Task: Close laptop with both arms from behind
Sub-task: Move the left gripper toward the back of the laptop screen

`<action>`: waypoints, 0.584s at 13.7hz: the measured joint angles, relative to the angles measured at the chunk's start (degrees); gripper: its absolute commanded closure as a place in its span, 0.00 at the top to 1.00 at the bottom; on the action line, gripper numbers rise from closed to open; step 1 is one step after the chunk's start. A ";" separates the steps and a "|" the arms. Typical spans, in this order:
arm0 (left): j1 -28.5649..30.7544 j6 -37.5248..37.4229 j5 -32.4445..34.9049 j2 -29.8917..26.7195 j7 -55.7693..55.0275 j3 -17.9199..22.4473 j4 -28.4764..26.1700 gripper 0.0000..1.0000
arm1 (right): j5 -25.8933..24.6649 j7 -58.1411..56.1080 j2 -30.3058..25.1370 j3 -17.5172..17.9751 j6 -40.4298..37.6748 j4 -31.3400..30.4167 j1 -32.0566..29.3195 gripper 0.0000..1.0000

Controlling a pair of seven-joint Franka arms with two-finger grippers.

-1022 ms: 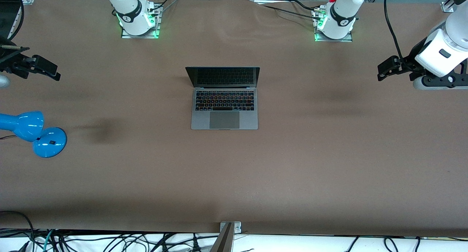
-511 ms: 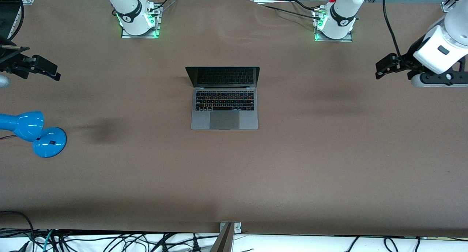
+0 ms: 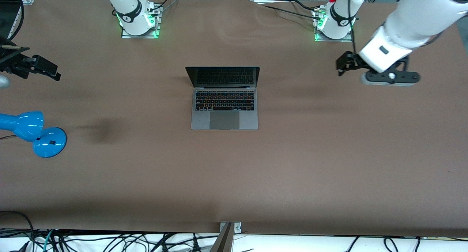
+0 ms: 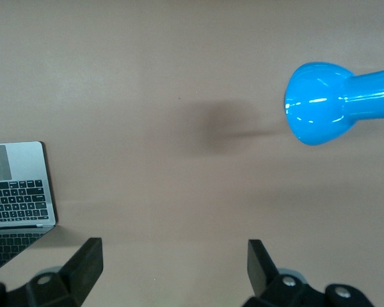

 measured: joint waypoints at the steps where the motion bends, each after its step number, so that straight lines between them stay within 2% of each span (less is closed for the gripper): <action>1: -0.12 0.23 -0.07 0.94 -2.37 -2.72 -0.25 1.00 | 0.00 0.00 0.00 0.00 0.00 0.00 0.01 1.00; 4: -0.45 1.46 -0.09 4.39 -8.08 -10.46 -0.37 1.00 | 0.11 0.00 0.02 0.00 0.00 0.01 0.03 1.00; 8: -0.61 2.32 -3.23 8.08 -14.55 -16.13 -0.38 1.00 | 0.13 0.00 0.02 0.01 -0.05 0.01 0.05 1.00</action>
